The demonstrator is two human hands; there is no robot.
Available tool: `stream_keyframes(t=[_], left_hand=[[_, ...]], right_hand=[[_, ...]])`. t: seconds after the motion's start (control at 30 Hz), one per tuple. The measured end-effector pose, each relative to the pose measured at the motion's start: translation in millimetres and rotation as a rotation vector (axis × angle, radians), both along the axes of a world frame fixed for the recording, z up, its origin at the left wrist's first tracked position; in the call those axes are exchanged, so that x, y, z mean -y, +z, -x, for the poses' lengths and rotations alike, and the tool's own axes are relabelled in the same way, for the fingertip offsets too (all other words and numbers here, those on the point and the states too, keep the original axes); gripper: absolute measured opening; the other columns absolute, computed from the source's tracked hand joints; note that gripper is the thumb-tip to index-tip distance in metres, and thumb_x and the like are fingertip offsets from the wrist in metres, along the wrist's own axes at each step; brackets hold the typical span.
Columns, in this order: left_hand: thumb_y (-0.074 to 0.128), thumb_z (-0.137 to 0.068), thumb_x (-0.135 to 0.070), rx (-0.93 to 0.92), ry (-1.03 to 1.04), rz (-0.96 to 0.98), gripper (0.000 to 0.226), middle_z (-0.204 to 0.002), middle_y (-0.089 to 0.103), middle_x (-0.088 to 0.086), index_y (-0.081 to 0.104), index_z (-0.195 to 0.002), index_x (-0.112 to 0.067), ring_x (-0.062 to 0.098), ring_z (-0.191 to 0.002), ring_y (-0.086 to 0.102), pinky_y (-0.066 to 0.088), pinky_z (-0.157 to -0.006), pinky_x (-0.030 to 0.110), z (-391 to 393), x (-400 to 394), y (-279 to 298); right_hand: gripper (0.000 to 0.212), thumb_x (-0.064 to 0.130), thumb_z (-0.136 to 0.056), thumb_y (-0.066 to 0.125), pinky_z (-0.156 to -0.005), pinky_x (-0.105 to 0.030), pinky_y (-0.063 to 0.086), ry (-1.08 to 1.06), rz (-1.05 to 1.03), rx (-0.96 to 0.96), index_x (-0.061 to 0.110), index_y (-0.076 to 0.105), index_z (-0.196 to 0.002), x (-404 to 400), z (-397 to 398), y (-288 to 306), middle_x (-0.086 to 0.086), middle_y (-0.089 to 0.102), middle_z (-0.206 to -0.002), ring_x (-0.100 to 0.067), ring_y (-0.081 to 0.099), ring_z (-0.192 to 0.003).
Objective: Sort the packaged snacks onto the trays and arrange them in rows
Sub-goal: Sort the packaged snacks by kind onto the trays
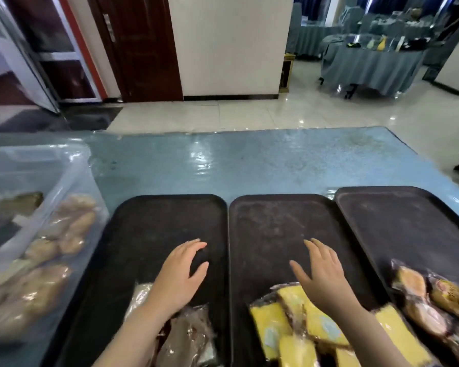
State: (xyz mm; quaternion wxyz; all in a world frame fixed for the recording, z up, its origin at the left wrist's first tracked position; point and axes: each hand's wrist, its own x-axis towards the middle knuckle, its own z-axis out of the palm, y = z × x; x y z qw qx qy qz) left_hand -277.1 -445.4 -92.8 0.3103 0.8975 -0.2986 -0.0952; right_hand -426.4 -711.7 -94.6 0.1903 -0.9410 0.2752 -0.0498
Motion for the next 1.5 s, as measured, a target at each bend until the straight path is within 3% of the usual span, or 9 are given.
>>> stream_keyframes(t=[0.27, 0.5, 0.7, 0.87, 1.1, 1.27, 1.4, 1.5], left_hand=[[0.056, -0.095, -0.032, 0.045, 0.072, -0.088, 0.044, -0.147, 0.042, -0.009, 0.047, -0.138, -0.026, 0.009, -0.141, 0.03, 0.024, -0.119, 0.032, -44, -69, 1], [0.052, -0.097, -0.035, 0.095, 0.057, -0.08, 0.046, -0.148, 0.037, -0.017, 0.041, -0.141, -0.033, 0.002, -0.141, 0.026, 0.021, -0.119, 0.029, -55, -85, 18], [0.049, -0.094, -0.04, 0.224, 0.019, -0.138, 0.047, -0.148, 0.039, -0.016, 0.044, -0.141, -0.032, 0.005, -0.141, 0.028, 0.016, -0.117, 0.023, -65, -116, 39], [0.053, -0.095, -0.036, 0.242, 0.096, -0.059, 0.045, -0.147, 0.037, -0.018, 0.044, -0.139, -0.033, 0.002, -0.14, 0.027, 0.021, -0.119, 0.028, -98, -149, 69], [0.051, -0.094, -0.035, 0.355, -0.006, -0.051, 0.044, -0.144, 0.043, -0.014, 0.048, -0.137, -0.029, 0.005, -0.137, 0.032, 0.02, -0.116, 0.024, -158, -228, 104], [0.048, -0.09, -0.042, 0.331, -0.075, -0.173, 0.049, -0.143, 0.046, -0.008, 0.048, -0.136, -0.028, 0.013, -0.136, 0.038, 0.029, -0.116, 0.038, -215, -309, 107], [0.053, -0.095, -0.038, 0.313, -0.083, -0.328, 0.05, -0.149, 0.04, -0.005, 0.042, -0.142, -0.025, 0.015, -0.14, 0.032, 0.024, -0.118, 0.037, -259, -357, 109], [0.054, -0.094, -0.041, 0.343, -0.128, -0.459, 0.049, -0.146, 0.043, -0.005, 0.044, -0.139, -0.026, 0.016, -0.135, 0.038, 0.032, -0.113, 0.036, -291, -374, 110]], right_hand=[[0.064, 0.049, -0.097, 0.044, -0.119, -0.032, 0.01, 0.132, 0.036, 0.011, 0.014, 0.029, -0.149, -68, -62, 13, -0.002, 0.027, -0.156, -0.019, 0.017, -0.145], [0.064, 0.048, -0.097, 0.046, -0.121, -0.031, 0.011, 0.213, -0.098, -0.001, 0.016, 0.029, -0.15, -99, -104, -1, 0.001, 0.026, -0.156, -0.014, 0.015, -0.145], [0.061, 0.044, -0.096, 0.052, -0.119, -0.029, 0.018, 0.271, -0.177, 0.005, 0.015, 0.035, -0.147, -142, -136, -5, 0.0, 0.034, -0.152, -0.014, 0.022, -0.142], [0.059, 0.044, -0.096, 0.051, -0.119, -0.028, 0.015, 0.337, -0.192, 0.061, 0.018, 0.034, -0.147, -173, -171, 19, 0.003, 0.03, -0.153, -0.01, 0.018, -0.143], [0.059, 0.043, -0.095, 0.051, -0.115, -0.024, 0.014, 0.36, -0.195, 0.16, 0.022, 0.033, -0.147, -258, -219, 66, 0.008, 0.03, -0.153, -0.006, 0.016, -0.143], [0.059, 0.046, -0.095, 0.05, -0.113, -0.018, 0.012, 0.395, -0.19, 0.206, 0.025, 0.031, -0.148, -343, -252, 91, 0.011, 0.028, -0.153, -0.001, 0.014, -0.142], [0.061, 0.048, -0.096, 0.048, -0.115, -0.025, 0.013, 0.475, -0.142, 0.162, 0.024, 0.028, -0.149, -403, -285, 109, 0.009, 0.024, -0.155, -0.005, 0.013, -0.143], [0.061, 0.048, -0.097, 0.046, -0.118, -0.031, 0.014, 0.549, -0.032, 0.089, 0.02, 0.03, -0.149, -439, -314, 118, 0.001, 0.026, -0.155, -0.014, 0.017, -0.144]])
